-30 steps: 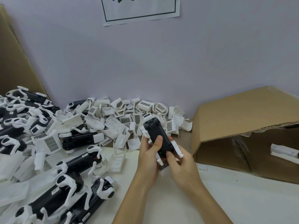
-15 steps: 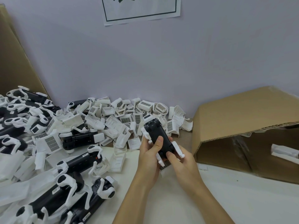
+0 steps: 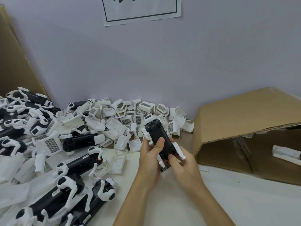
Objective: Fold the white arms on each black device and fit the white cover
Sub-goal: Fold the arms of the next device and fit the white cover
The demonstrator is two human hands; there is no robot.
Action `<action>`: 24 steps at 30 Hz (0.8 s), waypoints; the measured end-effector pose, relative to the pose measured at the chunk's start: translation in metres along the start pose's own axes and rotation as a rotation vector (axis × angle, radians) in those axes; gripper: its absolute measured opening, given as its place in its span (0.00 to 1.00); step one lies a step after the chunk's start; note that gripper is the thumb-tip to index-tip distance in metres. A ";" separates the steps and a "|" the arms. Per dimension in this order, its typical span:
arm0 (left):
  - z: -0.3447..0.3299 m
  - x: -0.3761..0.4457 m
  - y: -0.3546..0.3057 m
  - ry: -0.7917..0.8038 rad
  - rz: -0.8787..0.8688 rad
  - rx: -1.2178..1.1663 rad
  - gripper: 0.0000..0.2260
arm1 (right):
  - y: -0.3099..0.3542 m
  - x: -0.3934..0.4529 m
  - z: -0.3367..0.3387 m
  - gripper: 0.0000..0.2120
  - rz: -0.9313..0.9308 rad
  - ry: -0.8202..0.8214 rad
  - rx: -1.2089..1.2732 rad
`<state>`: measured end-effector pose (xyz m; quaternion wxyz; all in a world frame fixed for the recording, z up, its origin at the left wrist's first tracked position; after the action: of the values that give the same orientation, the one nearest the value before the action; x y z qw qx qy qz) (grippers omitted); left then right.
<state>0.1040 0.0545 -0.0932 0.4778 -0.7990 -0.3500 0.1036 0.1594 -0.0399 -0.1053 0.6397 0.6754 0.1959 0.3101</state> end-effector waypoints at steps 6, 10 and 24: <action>0.000 0.000 0.000 0.009 -0.006 0.002 0.16 | 0.003 -0.001 -0.001 0.15 0.007 0.014 0.028; 0.001 0.000 0.001 0.001 -0.006 0.012 0.15 | 0.003 0.000 -0.001 0.14 0.001 0.000 0.039; 0.001 0.000 0.000 -0.011 -0.011 0.040 0.17 | -0.001 0.000 0.000 0.16 -0.009 0.014 0.049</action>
<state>0.1035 0.0559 -0.0936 0.4924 -0.7866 -0.3552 0.1125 0.1600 -0.0400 -0.1061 0.6230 0.6879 0.2109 0.3069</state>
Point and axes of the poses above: each hand's wrist, its own x-axis towards the middle knuckle, its own z-axis out of the back of the hand, y = z × x, the point moved 4 cm from there along x, towards the middle knuckle, and after that the axes turned 6 degrees about -z, right-handed, at the moved point
